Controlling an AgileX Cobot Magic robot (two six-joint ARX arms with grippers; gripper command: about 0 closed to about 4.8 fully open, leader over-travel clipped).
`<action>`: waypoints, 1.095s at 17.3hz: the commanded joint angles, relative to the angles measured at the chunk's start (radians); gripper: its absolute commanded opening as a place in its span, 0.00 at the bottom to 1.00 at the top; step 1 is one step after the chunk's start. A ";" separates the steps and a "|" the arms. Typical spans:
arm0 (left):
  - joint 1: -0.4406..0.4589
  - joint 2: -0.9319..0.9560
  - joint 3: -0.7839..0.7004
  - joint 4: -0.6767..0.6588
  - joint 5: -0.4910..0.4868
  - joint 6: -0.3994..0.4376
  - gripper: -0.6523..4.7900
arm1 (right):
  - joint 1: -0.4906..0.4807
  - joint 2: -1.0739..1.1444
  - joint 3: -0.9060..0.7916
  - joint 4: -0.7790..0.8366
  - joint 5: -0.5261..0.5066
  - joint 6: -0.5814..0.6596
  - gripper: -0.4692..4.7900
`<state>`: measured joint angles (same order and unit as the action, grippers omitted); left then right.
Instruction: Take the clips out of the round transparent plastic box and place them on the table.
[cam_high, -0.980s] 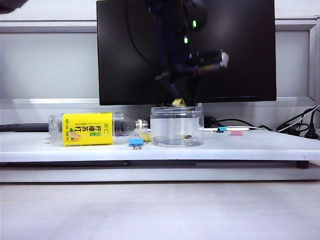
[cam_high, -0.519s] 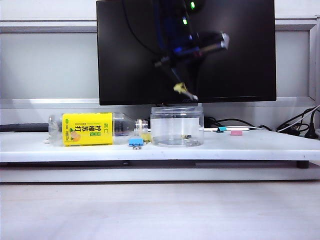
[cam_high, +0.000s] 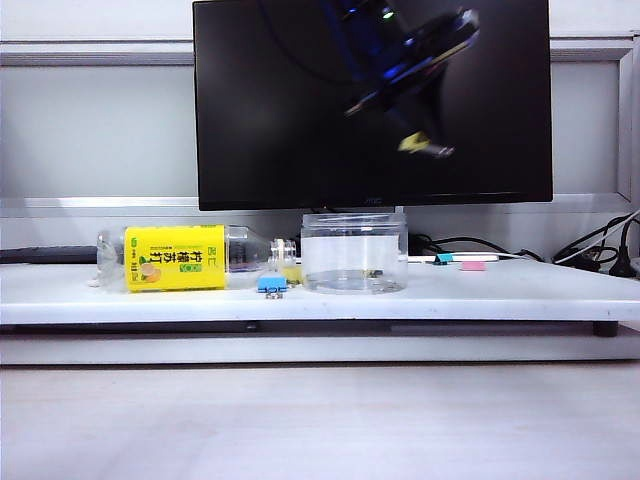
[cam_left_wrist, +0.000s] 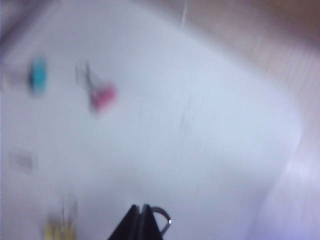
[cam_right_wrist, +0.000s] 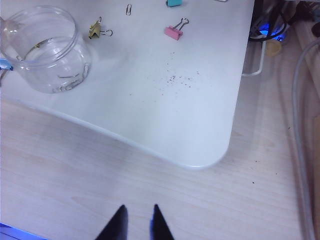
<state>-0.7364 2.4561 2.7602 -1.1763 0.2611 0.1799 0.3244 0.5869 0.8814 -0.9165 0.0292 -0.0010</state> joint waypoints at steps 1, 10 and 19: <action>-0.003 0.031 0.000 0.118 0.035 -0.040 0.15 | 0.000 -0.001 0.003 0.019 0.024 0.001 0.22; 0.004 0.176 0.000 0.154 0.027 -0.039 0.16 | 0.000 -0.001 0.003 0.001 0.048 0.000 0.22; 0.013 0.178 0.001 0.118 0.012 -0.040 0.30 | 0.000 -0.001 0.003 0.001 0.047 0.001 0.22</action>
<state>-0.7219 2.6400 2.7556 -1.0573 0.2733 0.1398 0.3244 0.5869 0.8814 -0.9253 0.0727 -0.0010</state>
